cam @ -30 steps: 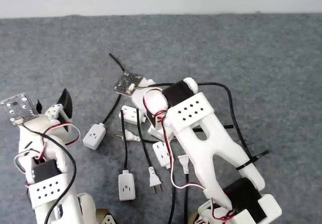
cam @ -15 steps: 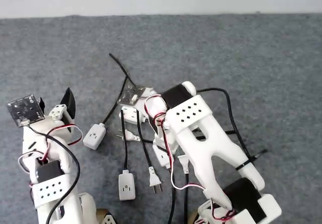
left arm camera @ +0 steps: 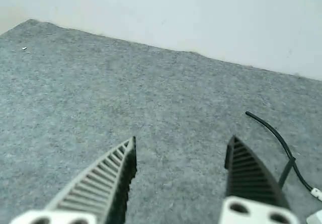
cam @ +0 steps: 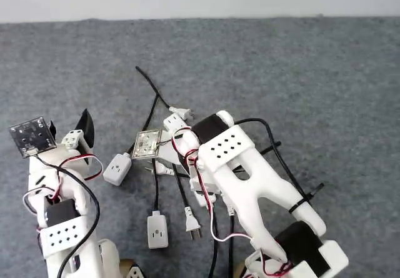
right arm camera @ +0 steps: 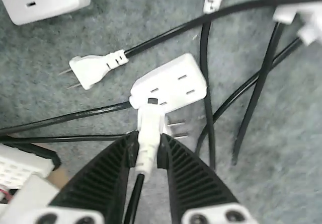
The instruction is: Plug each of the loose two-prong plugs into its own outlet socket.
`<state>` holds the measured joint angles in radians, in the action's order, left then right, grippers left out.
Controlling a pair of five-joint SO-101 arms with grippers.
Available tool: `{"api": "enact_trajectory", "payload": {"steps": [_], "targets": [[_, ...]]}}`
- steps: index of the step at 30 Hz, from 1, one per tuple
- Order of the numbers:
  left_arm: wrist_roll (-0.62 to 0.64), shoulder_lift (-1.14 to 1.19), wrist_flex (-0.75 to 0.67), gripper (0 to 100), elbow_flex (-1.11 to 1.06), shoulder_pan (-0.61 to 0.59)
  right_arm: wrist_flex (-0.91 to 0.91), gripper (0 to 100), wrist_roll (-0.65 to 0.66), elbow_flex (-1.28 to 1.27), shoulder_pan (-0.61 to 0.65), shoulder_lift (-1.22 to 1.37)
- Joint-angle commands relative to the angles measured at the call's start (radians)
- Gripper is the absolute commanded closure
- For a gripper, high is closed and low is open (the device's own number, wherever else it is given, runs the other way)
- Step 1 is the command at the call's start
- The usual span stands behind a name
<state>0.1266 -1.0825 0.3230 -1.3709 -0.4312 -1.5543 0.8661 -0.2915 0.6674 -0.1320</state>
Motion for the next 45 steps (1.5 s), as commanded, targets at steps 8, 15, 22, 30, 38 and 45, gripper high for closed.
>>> {"api": "enact_trajectory", "payload": {"steps": [8, 15, 22, 30, 38, 45], "targets": [[-0.034, 0.003, -0.083, 72, -0.012, 0.0, 0.013, 99.1, 0.278, -0.031, 0.01, -0.036], [-0.037, 0.003, -0.083, 72, -0.012, 0.002, 0.096, 99.1, 0.338, -0.124, 0.013, -0.036], [-0.037, 0.003, -0.083, 72, -0.013, 0.002, 0.13, 99.1, 0.339, -0.121, 0.035, -0.038], [-0.038, 0.003, -0.083, 72, -0.013, 0.002, 0.151, 99.1, 0.37, -0.124, 0.033, -0.036], [-0.038, 0.003, -0.083, 72, -0.015, 0.003, 0.137, 99.1, 0.41, -0.121, -0.033, -0.042], [-0.038, 0.003, -0.083, 72, -0.015, 0.003, 0.114, 99.1, 0.45, -0.124, -0.045, -0.036]]}}
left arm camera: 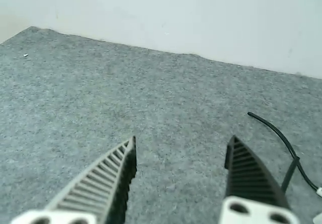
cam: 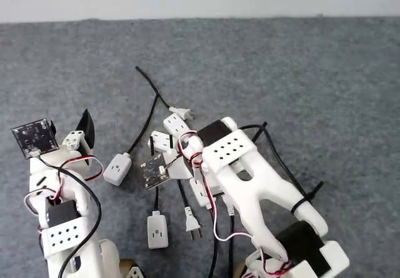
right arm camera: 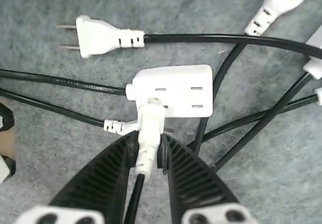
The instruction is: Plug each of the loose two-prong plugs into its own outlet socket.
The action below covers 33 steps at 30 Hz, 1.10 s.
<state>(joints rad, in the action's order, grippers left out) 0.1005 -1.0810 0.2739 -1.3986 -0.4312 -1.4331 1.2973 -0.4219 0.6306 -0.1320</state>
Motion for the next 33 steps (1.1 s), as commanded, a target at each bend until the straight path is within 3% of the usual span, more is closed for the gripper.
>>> {"api": "enact_trajectory", "payload": {"steps": [1, 23, 33], "targets": [[-0.012, 0.002, -0.034, 72, 0.013, 0.003, -0.005, 99.1, 0.02, 0.006, -0.005, -0.036], [-0.014, 0.002, -0.055, 72, 0.004, 0.003, 0.031, 99.1, 0.015, 0.005, 0.056, -0.035], [-0.014, 0.002, -0.055, 72, 0.002, 0.003, 0.031, 99.1, 0.021, 0.012, 0.048, 0.099]]}}
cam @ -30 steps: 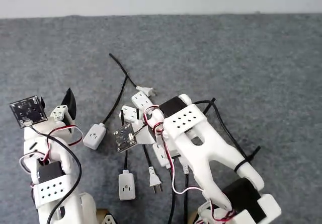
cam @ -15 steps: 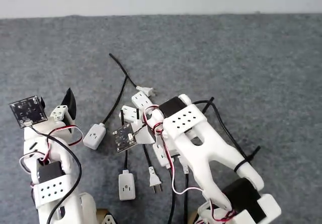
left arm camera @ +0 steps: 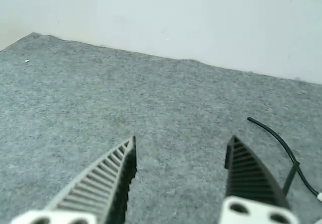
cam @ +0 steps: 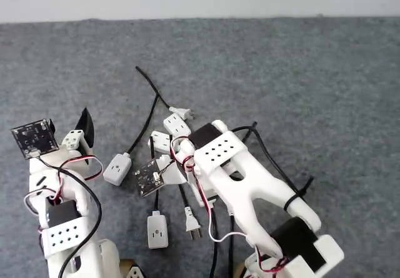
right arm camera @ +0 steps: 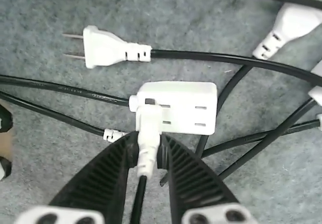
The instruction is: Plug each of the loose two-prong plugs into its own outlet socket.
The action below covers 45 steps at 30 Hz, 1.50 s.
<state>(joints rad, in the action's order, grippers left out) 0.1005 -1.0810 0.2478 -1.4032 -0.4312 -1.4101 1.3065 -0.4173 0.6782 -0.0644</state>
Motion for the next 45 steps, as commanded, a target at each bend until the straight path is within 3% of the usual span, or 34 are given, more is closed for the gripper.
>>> {"api": "enact_trajectory", "payload": {"steps": [1, 11, 20, 28, 45], "targets": [[-0.014, 0.002, -0.029, 72, 0.007, 0.003, 0.008, 99.1, 0.012, 0.008, 0.001, 0.031], [-0.014, 0.002, -0.029, 72, 0.007, 0.003, -0.002, 99.1, 0.014, 0.124, -0.071, 0.031], [-0.014, 0.002, -0.029, 72, 0.007, 0.003, 0.007, 99.1, 0.014, 0.126, -0.065, 0.039], [-0.015, 0.002, -0.029, 72, 0.007, 0.005, 0.008, 99.1, 0.009, 0.121, 0.016, 0.041], [-0.034, 0.002, -0.029, 72, 0.007, 0.005, 0.008, 99.1, 0.012, -0.003, 0.002, 0.041]]}}
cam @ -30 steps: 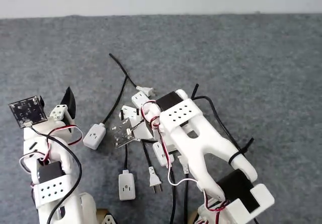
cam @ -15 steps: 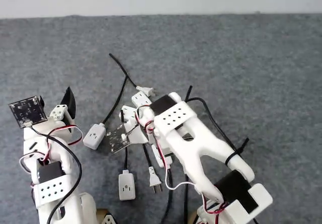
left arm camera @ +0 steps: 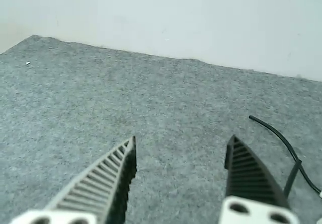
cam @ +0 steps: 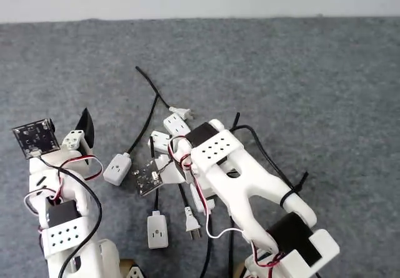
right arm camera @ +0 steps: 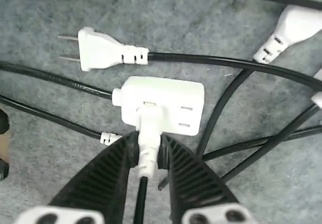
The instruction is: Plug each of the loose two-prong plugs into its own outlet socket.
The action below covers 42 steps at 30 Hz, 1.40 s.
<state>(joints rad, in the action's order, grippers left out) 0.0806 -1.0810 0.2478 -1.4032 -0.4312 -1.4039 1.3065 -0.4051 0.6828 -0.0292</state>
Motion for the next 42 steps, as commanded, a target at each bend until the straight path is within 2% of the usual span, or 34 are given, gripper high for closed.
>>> {"api": "enact_trajectory", "payload": {"steps": [1, 11, 17, 26, 42], "targets": [[-0.014, 0.002, -0.029, 72, 0.007, 0.005, 0.001, 99.1, 0.011, -0.015, -0.004, 0.005], [-0.018, 0.002, -0.072, 72, -0.013, 0.005, 0.042, 99.1, 0.006, -0.135, 0.027, 0.004], [-0.018, 0.002, -0.072, 72, -0.013, 0.005, 0.134, 99.1, -0.054, -0.192, 0.027, 0.004], [-0.018, 0.002, -0.072, 72, -0.013, 0.005, 0.28, 99.1, -0.057, -0.311, 0.027, 0.005], [-0.02, 0.003, -0.094, 72, -0.027, 0.006, 0.298, 98.8, -0.137, -0.315, 0.027, 0.005]]}}
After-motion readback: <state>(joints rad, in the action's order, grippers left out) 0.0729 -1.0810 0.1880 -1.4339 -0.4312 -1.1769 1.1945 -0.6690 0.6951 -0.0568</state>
